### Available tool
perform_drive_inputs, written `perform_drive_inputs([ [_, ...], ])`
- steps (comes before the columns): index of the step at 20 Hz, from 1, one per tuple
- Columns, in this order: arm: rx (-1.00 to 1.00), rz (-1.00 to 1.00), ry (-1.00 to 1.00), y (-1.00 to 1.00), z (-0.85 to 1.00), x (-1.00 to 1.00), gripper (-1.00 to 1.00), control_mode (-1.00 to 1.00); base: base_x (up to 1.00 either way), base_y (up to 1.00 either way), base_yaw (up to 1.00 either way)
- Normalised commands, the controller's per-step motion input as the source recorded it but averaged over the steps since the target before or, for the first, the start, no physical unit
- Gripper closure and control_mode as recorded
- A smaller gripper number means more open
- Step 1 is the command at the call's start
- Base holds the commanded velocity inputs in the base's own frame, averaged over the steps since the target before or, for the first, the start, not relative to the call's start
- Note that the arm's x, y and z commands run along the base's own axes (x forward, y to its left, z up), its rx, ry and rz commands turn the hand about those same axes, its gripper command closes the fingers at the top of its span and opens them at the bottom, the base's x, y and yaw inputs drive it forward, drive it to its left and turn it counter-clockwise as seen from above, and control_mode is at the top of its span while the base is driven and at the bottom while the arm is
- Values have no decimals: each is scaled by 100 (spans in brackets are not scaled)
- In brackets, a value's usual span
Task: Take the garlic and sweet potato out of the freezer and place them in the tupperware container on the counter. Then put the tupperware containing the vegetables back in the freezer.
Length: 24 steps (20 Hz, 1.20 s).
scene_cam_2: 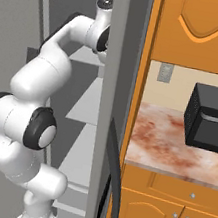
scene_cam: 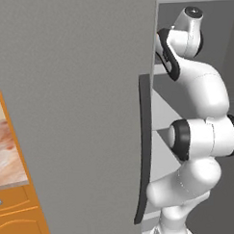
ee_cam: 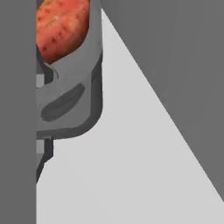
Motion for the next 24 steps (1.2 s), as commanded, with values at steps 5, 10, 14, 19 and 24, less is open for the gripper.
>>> perform_drive_inputs([
  [5,1,0,0,0,0,0,-100,-100,0,0,0],
  [10,0,0,-1,0,7,-36,-100,-100,0,0,0],
  [14,0,1,-7,0,17,-95,-100,-100,0,0,0],
  [19,0,0,-7,3,13,-96,-100,-100,0,0,0],
  [24,0,0,-5,18,4,-100,-100,-100,0,0,0],
])
